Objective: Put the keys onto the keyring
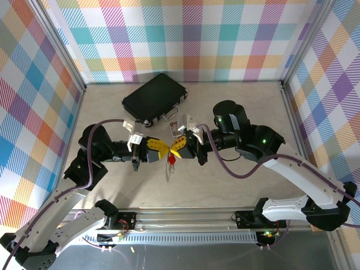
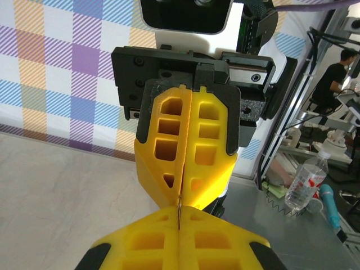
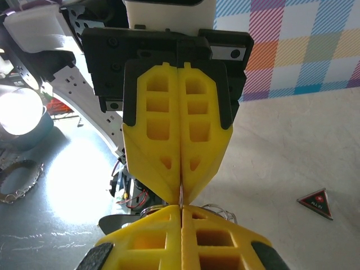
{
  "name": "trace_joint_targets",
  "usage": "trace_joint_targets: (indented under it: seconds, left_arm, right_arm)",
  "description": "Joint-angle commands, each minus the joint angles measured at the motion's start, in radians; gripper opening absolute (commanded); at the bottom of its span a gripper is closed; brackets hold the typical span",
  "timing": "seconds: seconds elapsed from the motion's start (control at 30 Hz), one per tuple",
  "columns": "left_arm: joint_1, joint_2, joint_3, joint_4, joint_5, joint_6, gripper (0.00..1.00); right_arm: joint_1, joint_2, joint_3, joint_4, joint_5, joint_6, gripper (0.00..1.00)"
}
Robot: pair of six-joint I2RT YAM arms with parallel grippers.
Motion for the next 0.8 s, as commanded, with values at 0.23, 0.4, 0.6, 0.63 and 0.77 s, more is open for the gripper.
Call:
trace_joint_targets:
  seconds: [0.23, 0.4, 0.6, 0.63, 0.77]
  left_arm:
    - [-0.006, 0.012, 0.065, -0.078, -0.029, 0.061, 0.00]
    - [-0.006, -0.021, 0.028, 0.047, -0.041, -0.014, 0.00]
    - [-0.006, -0.038, -0.019, 0.215, -0.039, -0.123, 0.00]
    - [-0.006, -0.039, -0.024, 0.239, -0.036, -0.139, 0.00]
    - [-0.006, -0.036, -0.050, 0.320, -0.029, -0.193, 0.00]
  right_arm:
    - [0.001, 0.025, 0.086, -0.078, -0.066, -0.076, 0.00]
    - [0.003, -0.005, 0.030, 0.016, -0.093, -0.025, 0.00]
    - [0.003, -0.041, -0.039, 0.129, -0.109, 0.051, 0.06]
    - [0.003, -0.041, -0.044, 0.137, -0.109, 0.060, 0.09]
    - [0.003, -0.046, -0.065, 0.179, -0.116, 0.106, 0.16]
